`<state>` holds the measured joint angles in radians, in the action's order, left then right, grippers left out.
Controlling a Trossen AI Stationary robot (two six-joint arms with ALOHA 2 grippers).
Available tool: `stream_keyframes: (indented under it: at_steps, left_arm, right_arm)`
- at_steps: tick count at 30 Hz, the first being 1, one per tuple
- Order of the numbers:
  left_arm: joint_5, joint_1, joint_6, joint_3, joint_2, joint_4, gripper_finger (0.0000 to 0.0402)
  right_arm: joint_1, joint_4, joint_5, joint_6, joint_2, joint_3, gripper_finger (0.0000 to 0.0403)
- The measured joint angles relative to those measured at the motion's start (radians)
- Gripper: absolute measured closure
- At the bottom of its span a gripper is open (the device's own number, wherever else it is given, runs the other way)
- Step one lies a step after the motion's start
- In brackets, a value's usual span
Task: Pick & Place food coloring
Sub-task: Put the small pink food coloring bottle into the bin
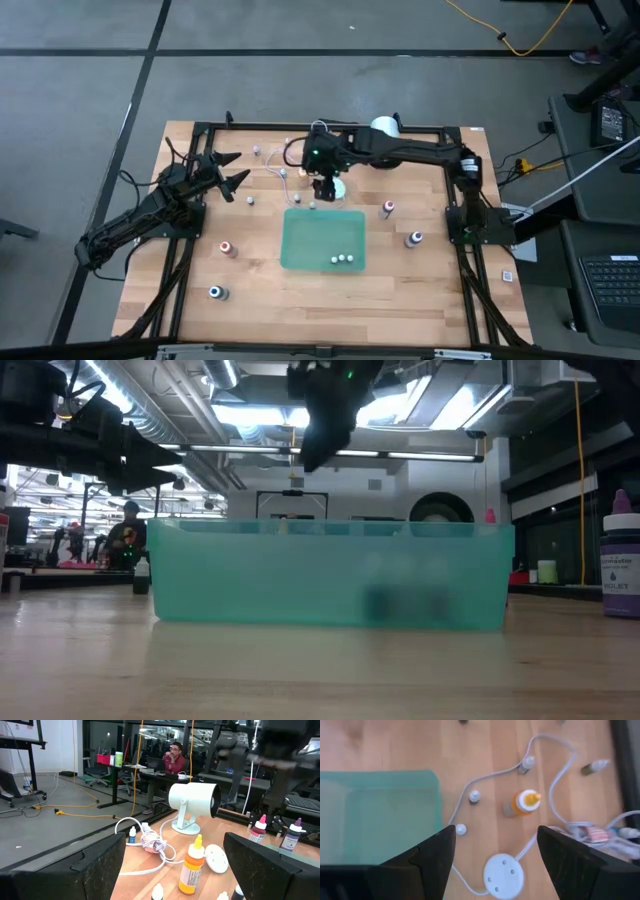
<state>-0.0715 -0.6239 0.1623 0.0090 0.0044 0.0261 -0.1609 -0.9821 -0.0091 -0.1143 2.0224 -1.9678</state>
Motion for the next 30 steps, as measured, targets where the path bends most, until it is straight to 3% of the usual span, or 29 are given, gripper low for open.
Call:
stream_keyframes:
  at_steps: [11,30]
  left_arm:
    - [0.0,0.0,0.0,0.0,0.0,0.0,0.0068]
    - [0.0,0.0,0.0,0.0,0.0,0.0,0.0068]
  right_arm:
    - [-0.014,-0.011,-0.054,0.006,0.132,0.054,0.0123]
    - [-0.006,0.122,-0.081,-0.124,0.142,0.19,0.0123]
